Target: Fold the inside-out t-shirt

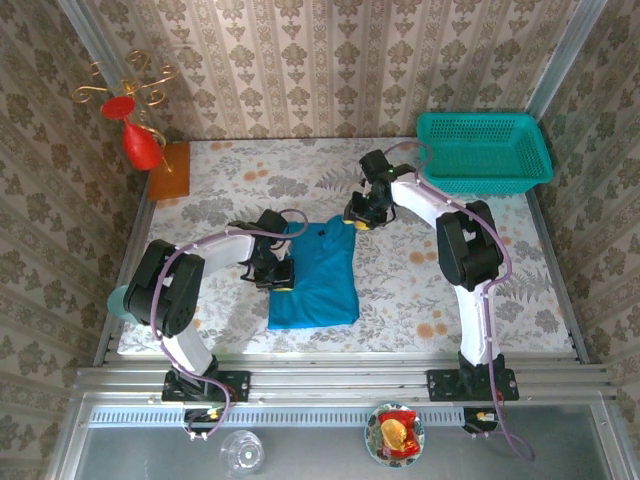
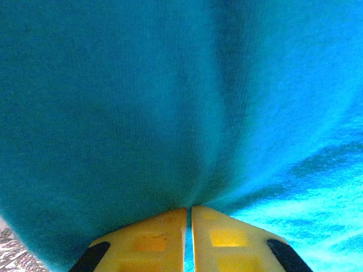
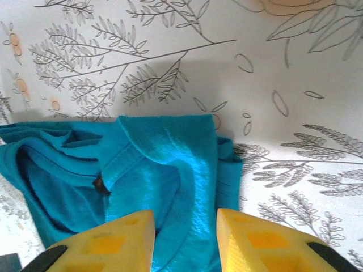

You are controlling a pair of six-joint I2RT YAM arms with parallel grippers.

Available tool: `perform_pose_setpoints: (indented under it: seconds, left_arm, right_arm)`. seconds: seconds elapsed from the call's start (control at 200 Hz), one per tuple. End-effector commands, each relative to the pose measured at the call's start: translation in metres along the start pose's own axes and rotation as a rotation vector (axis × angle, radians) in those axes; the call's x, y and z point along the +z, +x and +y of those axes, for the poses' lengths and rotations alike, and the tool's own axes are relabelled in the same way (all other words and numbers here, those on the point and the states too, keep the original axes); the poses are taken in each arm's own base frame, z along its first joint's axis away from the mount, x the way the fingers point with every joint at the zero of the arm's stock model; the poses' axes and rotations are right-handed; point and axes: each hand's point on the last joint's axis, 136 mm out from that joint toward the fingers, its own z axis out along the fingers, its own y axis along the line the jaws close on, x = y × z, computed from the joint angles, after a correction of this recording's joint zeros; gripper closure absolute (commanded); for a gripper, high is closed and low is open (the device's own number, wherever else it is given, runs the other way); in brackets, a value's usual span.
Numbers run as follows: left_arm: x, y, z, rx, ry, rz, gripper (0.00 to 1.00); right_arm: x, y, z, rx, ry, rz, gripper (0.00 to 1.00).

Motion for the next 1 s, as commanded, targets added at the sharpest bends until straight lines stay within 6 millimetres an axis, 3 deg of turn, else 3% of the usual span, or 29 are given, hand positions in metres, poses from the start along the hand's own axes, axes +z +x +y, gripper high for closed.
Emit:
perform_pose_setpoints:
  seconds: [0.0, 0.085, 0.44, 0.875, 0.995]
  left_arm:
    - [0.007, 0.020, 0.018, -0.030, -0.073, 0.078, 0.87]
    - [0.007, 0.021, 0.018, -0.031, -0.073, 0.080, 0.87]
    - [0.008, 0.022, 0.018, -0.029, -0.071, 0.084, 0.87]
    - [0.007, 0.022, 0.018, -0.026, -0.070, 0.086, 0.87]
    - [0.007, 0.023, 0.018, -0.026, -0.073, 0.089, 0.87]
  right_arm:
    - [-0.002, 0.006, -0.022, -0.011, 0.125, 0.008, 0.63]
    - [0.006, 0.007, -0.025, -0.012, 0.138, 0.026, 0.63]
    - [0.037, 0.011, -0.005, 0.002, 0.008, 0.082, 0.57]
    - [0.047, 0.010, 0.002, 0.020, -0.063, 0.084, 0.60]
    - [0.042, 0.010, 0.002, 0.021, -0.059, 0.071, 0.62]
